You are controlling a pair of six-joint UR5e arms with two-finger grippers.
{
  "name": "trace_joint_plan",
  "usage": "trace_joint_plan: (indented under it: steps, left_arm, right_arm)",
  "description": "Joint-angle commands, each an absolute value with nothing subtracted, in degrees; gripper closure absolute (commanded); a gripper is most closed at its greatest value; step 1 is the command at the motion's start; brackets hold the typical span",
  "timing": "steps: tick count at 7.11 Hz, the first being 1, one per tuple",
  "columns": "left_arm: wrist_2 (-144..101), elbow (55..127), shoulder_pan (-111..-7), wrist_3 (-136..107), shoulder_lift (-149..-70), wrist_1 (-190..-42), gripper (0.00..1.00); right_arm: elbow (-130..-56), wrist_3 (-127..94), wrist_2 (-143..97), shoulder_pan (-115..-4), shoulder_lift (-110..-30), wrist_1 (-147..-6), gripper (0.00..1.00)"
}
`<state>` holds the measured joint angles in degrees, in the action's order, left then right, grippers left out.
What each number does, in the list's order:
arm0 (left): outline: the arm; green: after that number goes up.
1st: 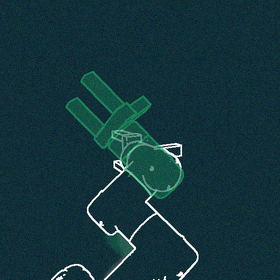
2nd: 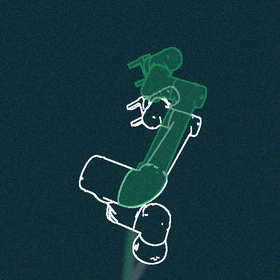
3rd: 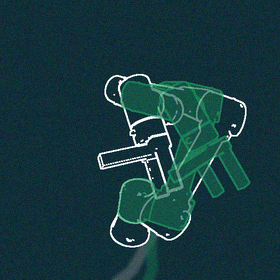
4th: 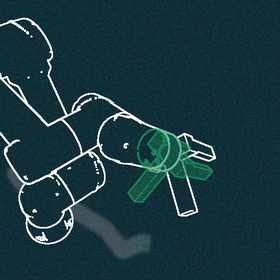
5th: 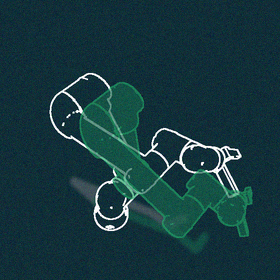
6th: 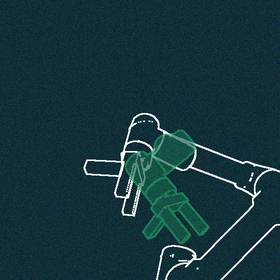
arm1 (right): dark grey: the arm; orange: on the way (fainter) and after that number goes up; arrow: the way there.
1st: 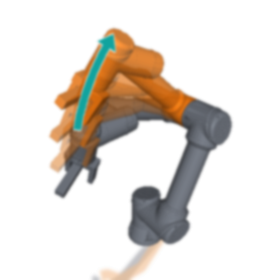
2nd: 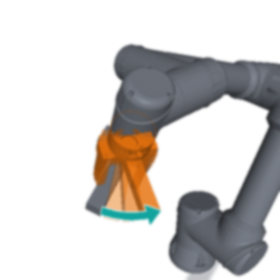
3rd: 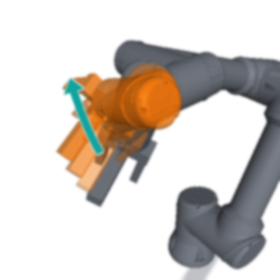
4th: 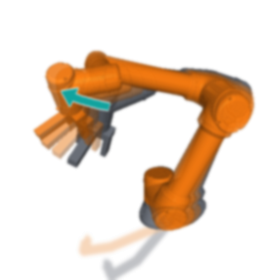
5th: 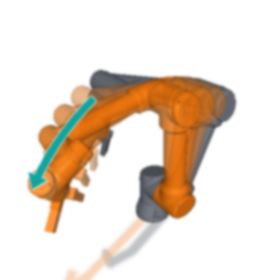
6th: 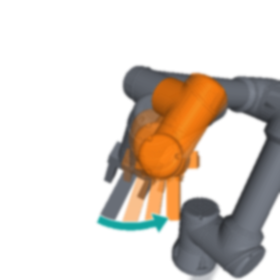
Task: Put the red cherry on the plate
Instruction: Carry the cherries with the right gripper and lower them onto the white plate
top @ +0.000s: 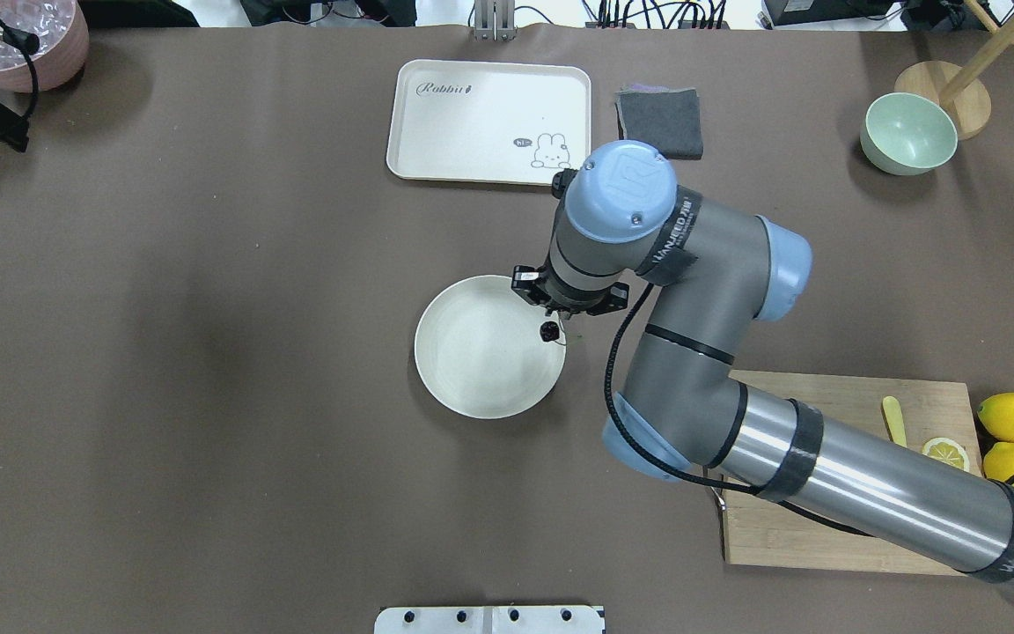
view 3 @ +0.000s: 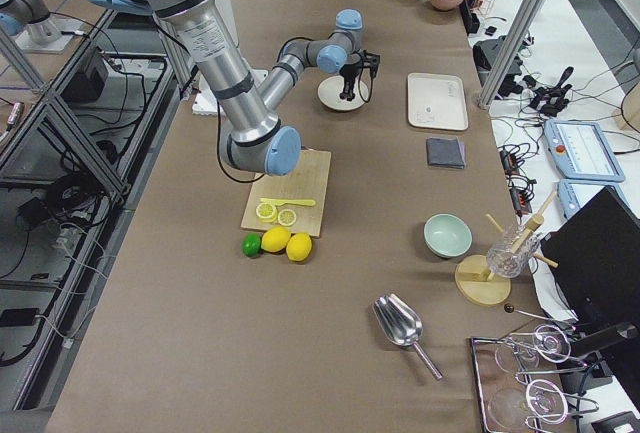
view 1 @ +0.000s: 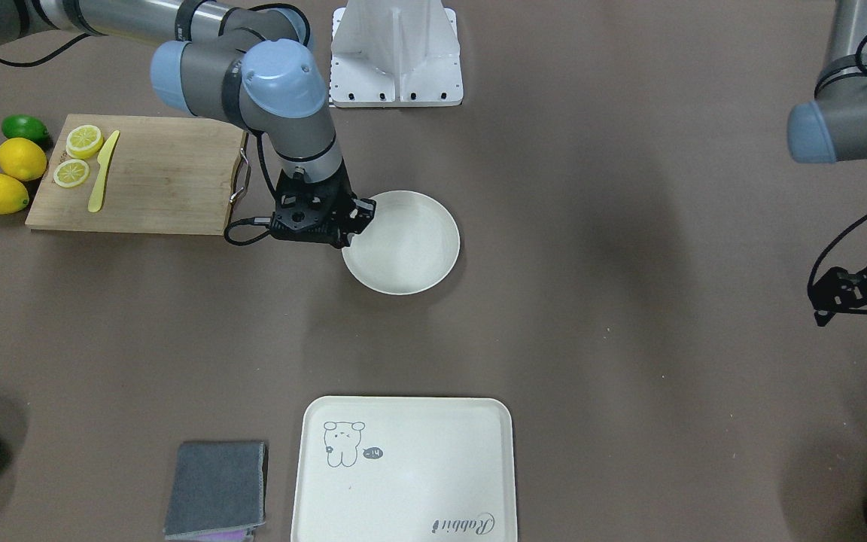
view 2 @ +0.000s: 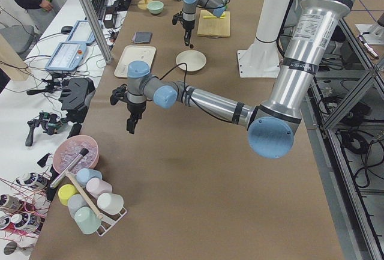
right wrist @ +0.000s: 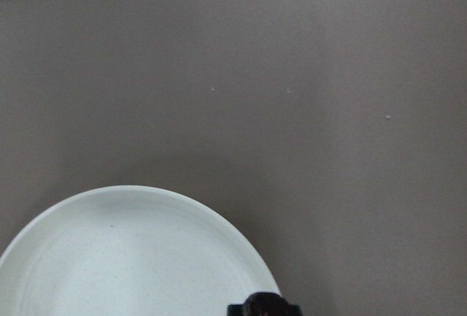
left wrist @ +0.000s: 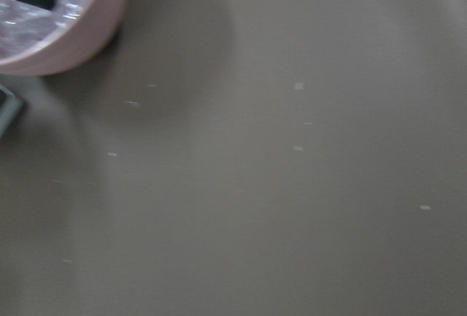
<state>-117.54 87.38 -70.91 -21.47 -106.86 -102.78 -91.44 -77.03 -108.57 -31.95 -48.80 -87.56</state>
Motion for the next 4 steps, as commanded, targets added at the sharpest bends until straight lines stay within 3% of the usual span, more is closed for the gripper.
trace_joint_plan:
  steps: [1,4]
  left_arm:
    - [-118.0,86.1,-72.9,-18.1,-105.0,-103.5,0.02]
    - [-118.0,86.5,-74.0,-15.5,-103.0,-104.0,0.02]
  right_arm:
    - [-86.5,-77.3,-104.7,-28.7,-44.4,-86.2,1.00]
    - [-84.0,-77.6,-103.7,-26.4,-44.2,-83.1,1.00]
